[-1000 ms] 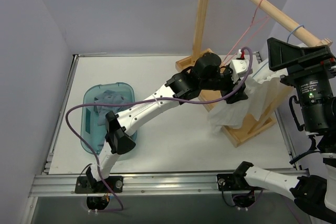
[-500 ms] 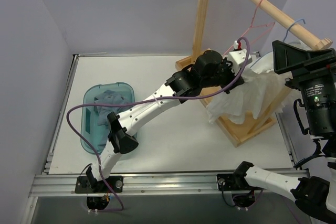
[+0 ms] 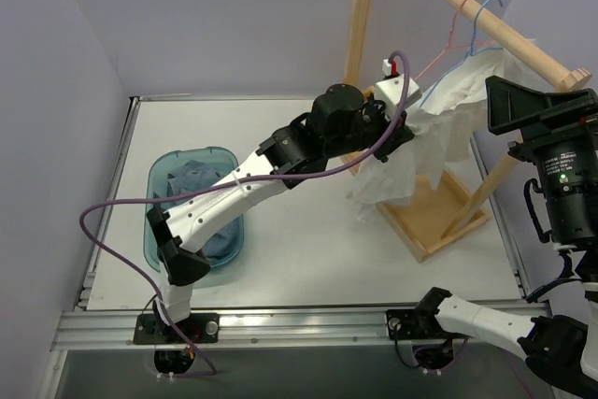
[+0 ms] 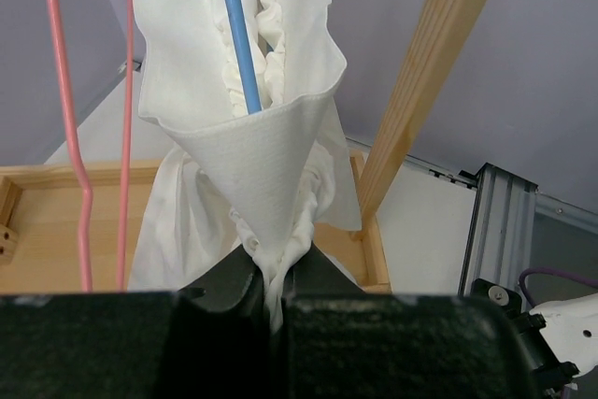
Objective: Remove the skirt from the hanger
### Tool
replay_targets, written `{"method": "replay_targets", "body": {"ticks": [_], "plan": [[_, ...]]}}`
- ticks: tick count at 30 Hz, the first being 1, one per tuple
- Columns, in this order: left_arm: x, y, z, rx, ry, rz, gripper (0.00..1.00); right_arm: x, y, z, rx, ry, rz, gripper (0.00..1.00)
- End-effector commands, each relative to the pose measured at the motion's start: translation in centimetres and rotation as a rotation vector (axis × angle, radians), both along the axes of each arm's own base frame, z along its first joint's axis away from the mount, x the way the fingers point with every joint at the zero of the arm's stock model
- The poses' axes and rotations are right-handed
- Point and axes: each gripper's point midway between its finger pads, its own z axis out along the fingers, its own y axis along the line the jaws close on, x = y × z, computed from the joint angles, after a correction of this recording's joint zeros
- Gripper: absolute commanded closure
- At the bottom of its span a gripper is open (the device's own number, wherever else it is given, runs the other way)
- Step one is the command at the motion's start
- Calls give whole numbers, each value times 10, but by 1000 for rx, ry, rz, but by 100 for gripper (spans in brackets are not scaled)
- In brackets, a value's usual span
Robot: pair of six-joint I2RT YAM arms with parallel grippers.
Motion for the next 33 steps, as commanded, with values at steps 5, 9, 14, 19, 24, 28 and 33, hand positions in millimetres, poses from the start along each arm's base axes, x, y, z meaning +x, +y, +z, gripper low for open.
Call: {"method": "replay_targets", "body": {"ticks": [5,9,14,19,24,28,33], "plan": [[-23,27,67,-214,-125,-46,98,14,10,-14,-72,62,-12,17],[-28,26,71,-212,-138,-77,98,17,19,-25,-113,92,9,16],[-32,25,72,-222,-120,-96,98,22,21,-41,-154,131,1,16],[-37,35,62,-209,-84,-91,98,27,24,-52,-218,172,-2,16],[-52,61,53,-181,-34,-87,98,29,51,-65,-345,187,119,16],[-67,89,46,-169,-11,-84,98,30,75,-78,-407,211,227,16],[-86,123,27,-126,17,-92,98,36,96,-96,-433,253,297,16]]}}
